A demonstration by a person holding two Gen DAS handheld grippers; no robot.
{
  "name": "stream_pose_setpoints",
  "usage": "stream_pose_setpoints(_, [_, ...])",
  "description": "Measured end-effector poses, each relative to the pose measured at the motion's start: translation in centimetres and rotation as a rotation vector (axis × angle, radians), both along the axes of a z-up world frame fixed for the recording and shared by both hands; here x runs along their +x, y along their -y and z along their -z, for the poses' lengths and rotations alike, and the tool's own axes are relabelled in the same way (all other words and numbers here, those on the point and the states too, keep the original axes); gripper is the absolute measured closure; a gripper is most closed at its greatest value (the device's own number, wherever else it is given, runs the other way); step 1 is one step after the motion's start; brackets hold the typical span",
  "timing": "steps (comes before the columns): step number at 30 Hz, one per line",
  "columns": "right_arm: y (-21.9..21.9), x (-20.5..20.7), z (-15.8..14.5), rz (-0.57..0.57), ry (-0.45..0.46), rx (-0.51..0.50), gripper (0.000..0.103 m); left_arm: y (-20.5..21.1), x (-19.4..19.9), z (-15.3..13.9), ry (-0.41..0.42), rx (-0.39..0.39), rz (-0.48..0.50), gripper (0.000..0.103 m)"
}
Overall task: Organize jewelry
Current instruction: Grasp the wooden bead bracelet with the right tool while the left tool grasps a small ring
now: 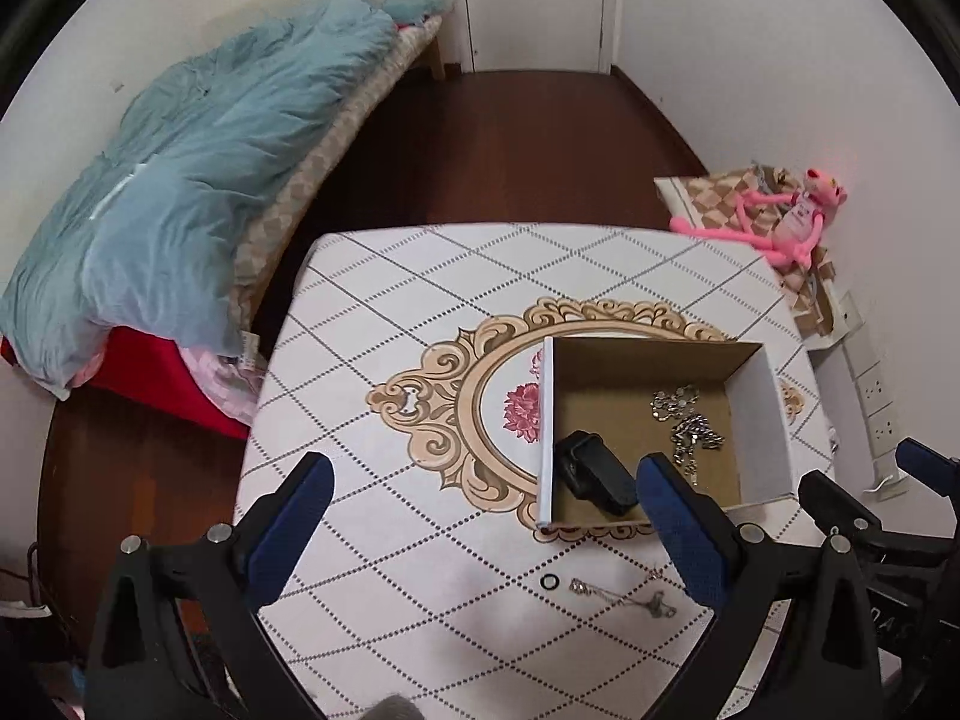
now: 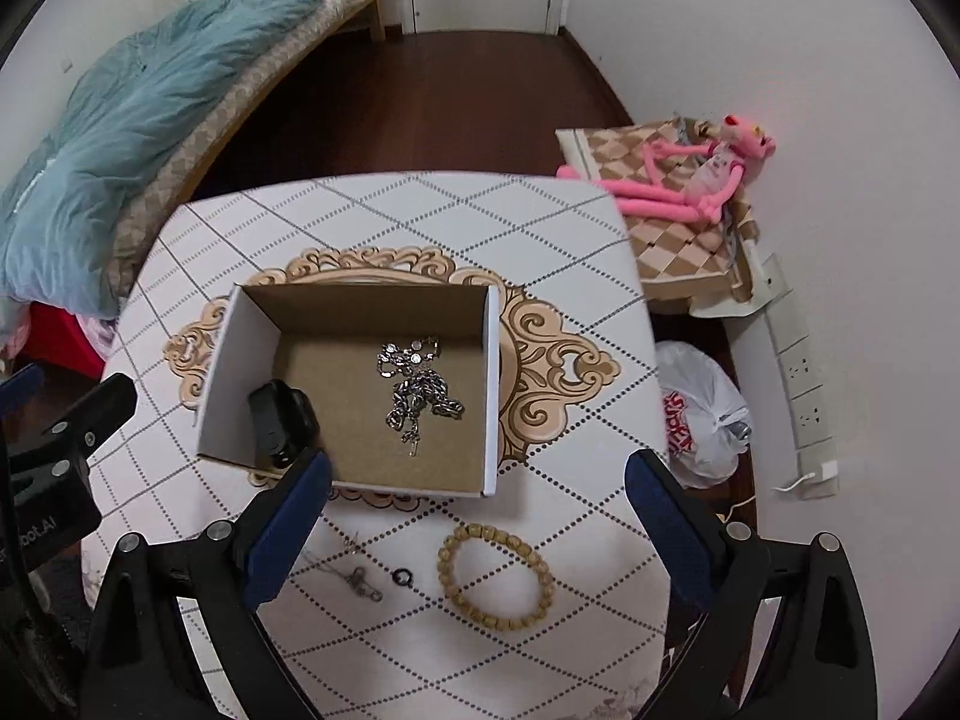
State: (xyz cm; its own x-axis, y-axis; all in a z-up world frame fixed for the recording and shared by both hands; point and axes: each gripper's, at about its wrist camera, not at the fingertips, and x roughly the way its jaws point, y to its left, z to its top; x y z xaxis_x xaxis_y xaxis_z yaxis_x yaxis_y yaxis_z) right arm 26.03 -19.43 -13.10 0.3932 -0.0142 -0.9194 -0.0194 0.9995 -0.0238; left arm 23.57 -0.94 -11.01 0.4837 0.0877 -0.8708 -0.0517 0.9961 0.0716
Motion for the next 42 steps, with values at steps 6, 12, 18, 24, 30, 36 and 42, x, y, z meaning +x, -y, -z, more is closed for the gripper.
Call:
stream_pose_setpoints(6, [0.3,-3.0,-3.6,0.022,0.082,-0.007,0.004,-0.1,-2.6,-2.9,0.054,-0.005,-0.001,0.000])
stream_pose_setpoints(12, [0.3,-5.8,-6.9,0.032,0.153,-0.011,0.004,0.2,-4.9,-5.1,0.087,-0.023,0.013,0.000])
stream_pose_setpoints(18, [0.6,-7.6,-8.6,0.039,0.189,0.030,0.004,0.2,-5.9,-5.8,0.104,-0.011,-0.006,0.000])
stream_pose_setpoints(24, [3.0,-8.1,-5.0,0.105,0.114,0.053,0.003,0.0,-7.1,-2.4,0.087,0.046,-0.032,0.000])
stream_pose_setpoints(30, [5.9,-7.6,4.3,0.173,-0.072,0.088,0.004,-0.5,-7.6,3.4,-0.015,0.067,-0.065,0.000])
stream_pose_setpoints(36, [7.2,-6.8,11.1,0.222,-0.139,0.098,0.005,-1.3,-8.3,7.8,-0.099,0.085,-0.088,0.000])
stream_pose_setpoints(42, [6.2,-6.2,12.8,0.193,-0.122,0.035,0.037,-1.6,-8.1,10.6,-0.161,0.043,-0.088,0.000])
